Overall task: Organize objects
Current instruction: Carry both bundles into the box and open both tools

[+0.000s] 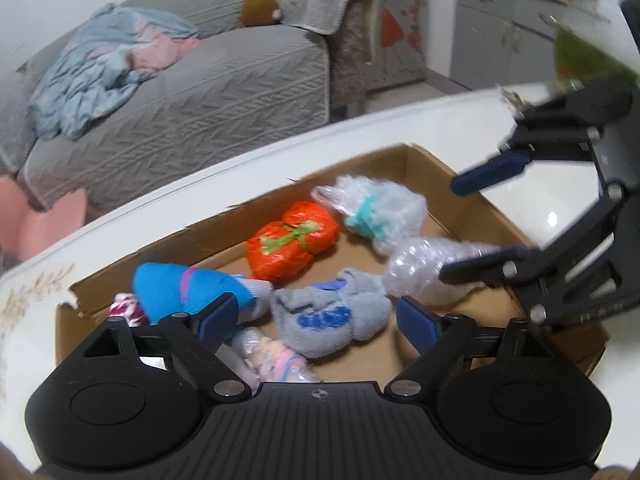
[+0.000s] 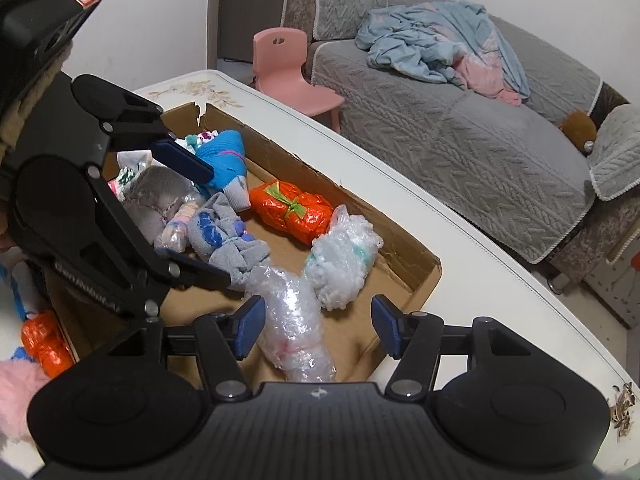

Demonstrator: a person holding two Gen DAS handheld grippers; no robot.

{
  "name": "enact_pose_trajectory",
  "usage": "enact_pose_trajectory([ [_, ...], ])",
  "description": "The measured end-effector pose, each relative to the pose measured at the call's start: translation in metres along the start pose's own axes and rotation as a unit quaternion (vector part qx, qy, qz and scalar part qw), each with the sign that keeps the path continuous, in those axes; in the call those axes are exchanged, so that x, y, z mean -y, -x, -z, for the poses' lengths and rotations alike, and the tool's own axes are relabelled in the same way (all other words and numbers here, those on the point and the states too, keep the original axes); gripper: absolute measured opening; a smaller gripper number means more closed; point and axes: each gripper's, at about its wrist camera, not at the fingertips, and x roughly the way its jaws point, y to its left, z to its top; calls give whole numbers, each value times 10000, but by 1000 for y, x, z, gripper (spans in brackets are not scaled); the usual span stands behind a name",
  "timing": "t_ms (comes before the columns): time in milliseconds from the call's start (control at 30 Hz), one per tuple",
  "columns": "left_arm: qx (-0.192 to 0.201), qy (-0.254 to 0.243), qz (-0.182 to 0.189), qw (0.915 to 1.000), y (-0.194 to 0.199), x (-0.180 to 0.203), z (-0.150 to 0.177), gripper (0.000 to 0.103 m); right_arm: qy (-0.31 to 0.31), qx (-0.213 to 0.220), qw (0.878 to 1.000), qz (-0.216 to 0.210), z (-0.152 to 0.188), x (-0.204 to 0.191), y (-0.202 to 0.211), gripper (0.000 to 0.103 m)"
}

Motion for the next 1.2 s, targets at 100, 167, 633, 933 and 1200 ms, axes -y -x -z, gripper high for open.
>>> enact_pose_trajectory([
  [100,32,399,-53,9992,7,-8,-2,94,-104,-57,9999,17,-3,-2,-2,60],
  [167,58,505,-132,9986,10,-11,-3,94,-166,-75,9998,65,-5,-4,-3,62],
  [633,232,746,-333,9964,38,-21,8,94,-580,-128,9971,471,-10,-17,8,73],
  [933,225,1022,-377,9938,53,-31,24,94,-757,-98,9951,625,-8,-29,16,78],
  [1200,370,1030,-434,9930,78,-32,43,95,-902,78,9934,703,-8,-40,32,85],
])
